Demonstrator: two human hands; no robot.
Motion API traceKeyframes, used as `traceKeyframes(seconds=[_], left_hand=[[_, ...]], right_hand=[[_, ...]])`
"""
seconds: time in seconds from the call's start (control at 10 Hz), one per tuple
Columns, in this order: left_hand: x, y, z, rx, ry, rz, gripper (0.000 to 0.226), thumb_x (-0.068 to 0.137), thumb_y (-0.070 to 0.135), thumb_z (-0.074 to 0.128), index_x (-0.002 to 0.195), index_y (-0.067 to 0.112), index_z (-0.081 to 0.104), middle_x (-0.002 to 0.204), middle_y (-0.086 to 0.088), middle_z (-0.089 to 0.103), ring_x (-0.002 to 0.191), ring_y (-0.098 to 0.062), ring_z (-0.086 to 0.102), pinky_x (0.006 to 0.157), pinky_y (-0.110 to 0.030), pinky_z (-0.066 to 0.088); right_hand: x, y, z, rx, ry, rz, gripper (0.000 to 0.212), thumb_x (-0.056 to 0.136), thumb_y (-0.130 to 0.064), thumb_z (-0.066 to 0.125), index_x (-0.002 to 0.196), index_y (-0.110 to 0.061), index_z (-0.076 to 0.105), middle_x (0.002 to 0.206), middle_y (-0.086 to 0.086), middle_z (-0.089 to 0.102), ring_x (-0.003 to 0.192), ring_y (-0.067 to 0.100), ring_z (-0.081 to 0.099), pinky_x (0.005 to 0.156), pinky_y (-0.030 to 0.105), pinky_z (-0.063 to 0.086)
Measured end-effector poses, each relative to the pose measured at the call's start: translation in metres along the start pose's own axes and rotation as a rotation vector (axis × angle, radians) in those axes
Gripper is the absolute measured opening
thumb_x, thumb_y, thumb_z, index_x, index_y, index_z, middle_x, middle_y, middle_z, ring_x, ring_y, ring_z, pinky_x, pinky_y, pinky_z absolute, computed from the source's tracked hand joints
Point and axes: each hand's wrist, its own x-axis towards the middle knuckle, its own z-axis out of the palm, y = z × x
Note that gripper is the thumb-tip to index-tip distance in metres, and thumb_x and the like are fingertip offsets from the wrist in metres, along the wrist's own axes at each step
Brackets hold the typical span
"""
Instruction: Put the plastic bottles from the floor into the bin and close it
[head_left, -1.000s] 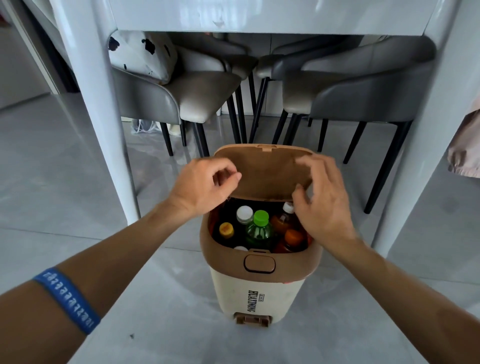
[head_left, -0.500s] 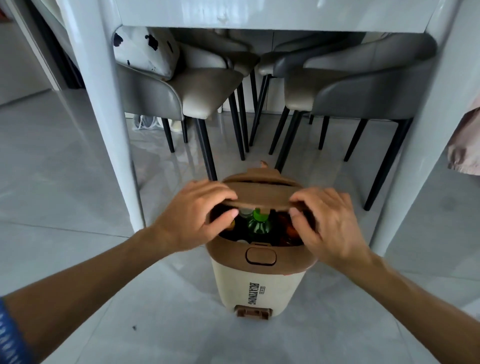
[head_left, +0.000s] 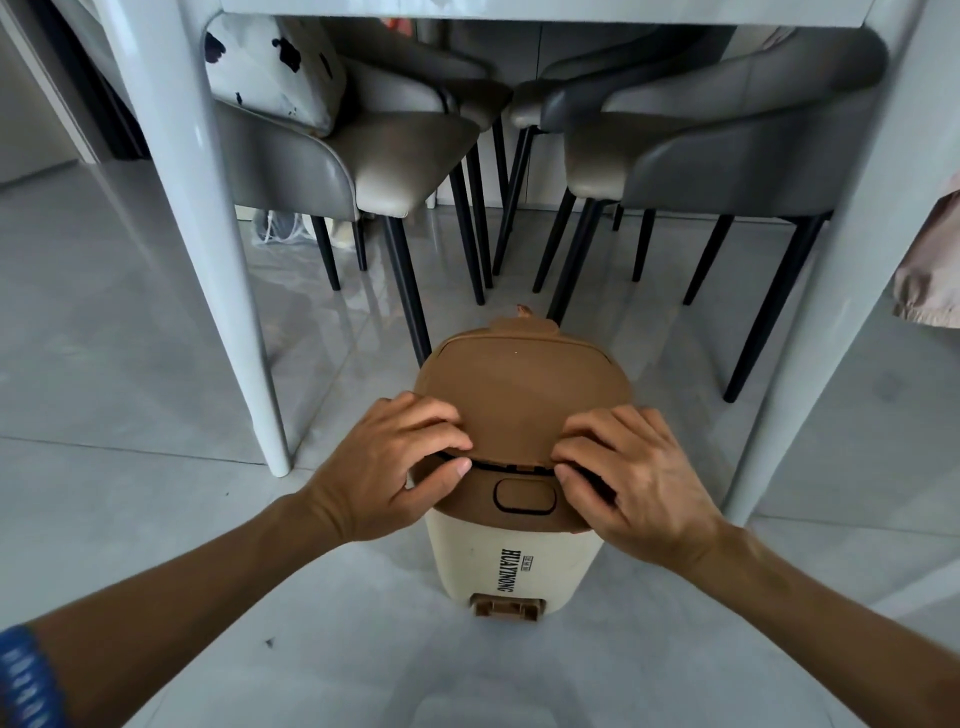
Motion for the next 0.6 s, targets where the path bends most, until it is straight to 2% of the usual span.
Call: traceKeyframes(seconds=[0.3, 0.5, 0.6], left_hand=[[-0.002, 0.003, 0.012, -0.034, 0.035, -0.025, 0.03, 0.092, 0.035, 0.053, 0.089, 0.015, 0.074, 0.109, -0.003, 0.067, 0.092, -0.017, 0.055, 0.08, -0.04, 0.046], [0.001, 0.008, 0.006, 0.011, -0.016, 0.019, 0.032, 0.092, 0.041, 0.051, 0.084, 0.017, 0.07, 0.111, -0.002, 0.066, 0.095, -0.017, 0.055, 0.082, -0.043, 0.048], [0.023, 0.009, -0.027, -0.115, 0.215, -0.131, 0.027, 0.09, 0.042, 0.055, 0.085, 0.019, 0.069, 0.106, 0.001, 0.067, 0.098, -0.01, 0.057, 0.091, -0.038, 0.047]], right_hand=[[-0.006, -0.005, 0.007, 0.013, -0.03, 0.012, 0.022, 0.09, -0.031, 0.058, 0.087, -0.015, 0.072, 0.107, 0.003, 0.065, 0.095, 0.023, 0.06, 0.082, 0.041, 0.046], [-0.005, -0.006, 0.002, 0.047, -0.106, 0.054, 0.028, 0.091, -0.039, 0.053, 0.088, -0.02, 0.074, 0.113, -0.001, 0.063, 0.102, 0.019, 0.057, 0.087, 0.042, 0.047], [0.01, -0.004, -0.012, 0.147, -0.158, 0.184, 0.035, 0.09, -0.049, 0.047, 0.09, -0.027, 0.075, 0.126, -0.006, 0.063, 0.112, 0.017, 0.056, 0.094, 0.046, 0.049]])
